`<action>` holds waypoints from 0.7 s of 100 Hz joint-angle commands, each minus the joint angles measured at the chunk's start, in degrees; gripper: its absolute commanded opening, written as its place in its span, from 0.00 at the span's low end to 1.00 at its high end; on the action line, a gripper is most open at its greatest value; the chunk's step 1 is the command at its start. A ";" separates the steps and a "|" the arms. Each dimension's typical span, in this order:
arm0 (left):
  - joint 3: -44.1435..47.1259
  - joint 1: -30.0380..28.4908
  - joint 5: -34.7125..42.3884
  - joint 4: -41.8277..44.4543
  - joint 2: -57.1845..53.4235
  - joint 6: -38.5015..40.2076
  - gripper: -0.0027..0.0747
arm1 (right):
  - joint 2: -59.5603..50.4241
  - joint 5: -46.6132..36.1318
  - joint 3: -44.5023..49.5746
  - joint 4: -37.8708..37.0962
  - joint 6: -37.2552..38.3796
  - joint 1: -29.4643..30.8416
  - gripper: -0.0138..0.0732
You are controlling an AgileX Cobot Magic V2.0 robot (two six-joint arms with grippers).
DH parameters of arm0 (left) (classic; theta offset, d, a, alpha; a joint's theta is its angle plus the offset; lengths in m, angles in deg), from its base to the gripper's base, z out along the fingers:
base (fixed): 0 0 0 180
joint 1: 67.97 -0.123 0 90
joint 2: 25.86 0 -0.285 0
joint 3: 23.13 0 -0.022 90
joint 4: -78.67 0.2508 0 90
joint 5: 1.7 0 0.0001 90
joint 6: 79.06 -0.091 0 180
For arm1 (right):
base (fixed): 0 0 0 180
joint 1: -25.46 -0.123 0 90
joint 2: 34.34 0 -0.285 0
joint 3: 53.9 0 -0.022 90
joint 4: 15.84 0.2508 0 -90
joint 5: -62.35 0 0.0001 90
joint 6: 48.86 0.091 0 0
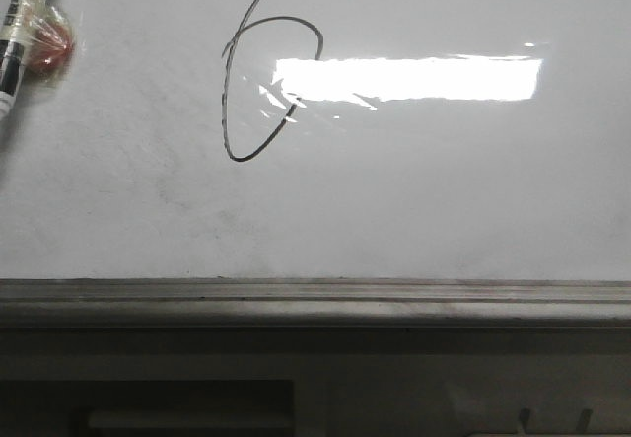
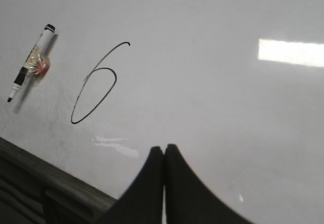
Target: Write number 6 on whiteboard
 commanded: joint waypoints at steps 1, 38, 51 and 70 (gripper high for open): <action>2.85 -1.00 4.14 -0.29 -1.87 0.81 0.01 | -0.93 -4.16 -1.45 1.02 -0.48 0.30 0.08; 2.85 -3.53 4.14 -0.87 -1.87 0.81 0.01 | -0.93 -4.16 -1.45 1.02 -0.48 0.30 0.08; 2.85 -3.80 4.14 -0.87 -1.87 0.81 0.01 | -0.93 -4.16 -1.45 1.02 -0.48 0.30 0.08; 2.85 -3.80 4.03 -0.98 -1.87 0.81 0.01 | -0.93 -4.16 -1.45 1.02 -0.48 0.30 0.08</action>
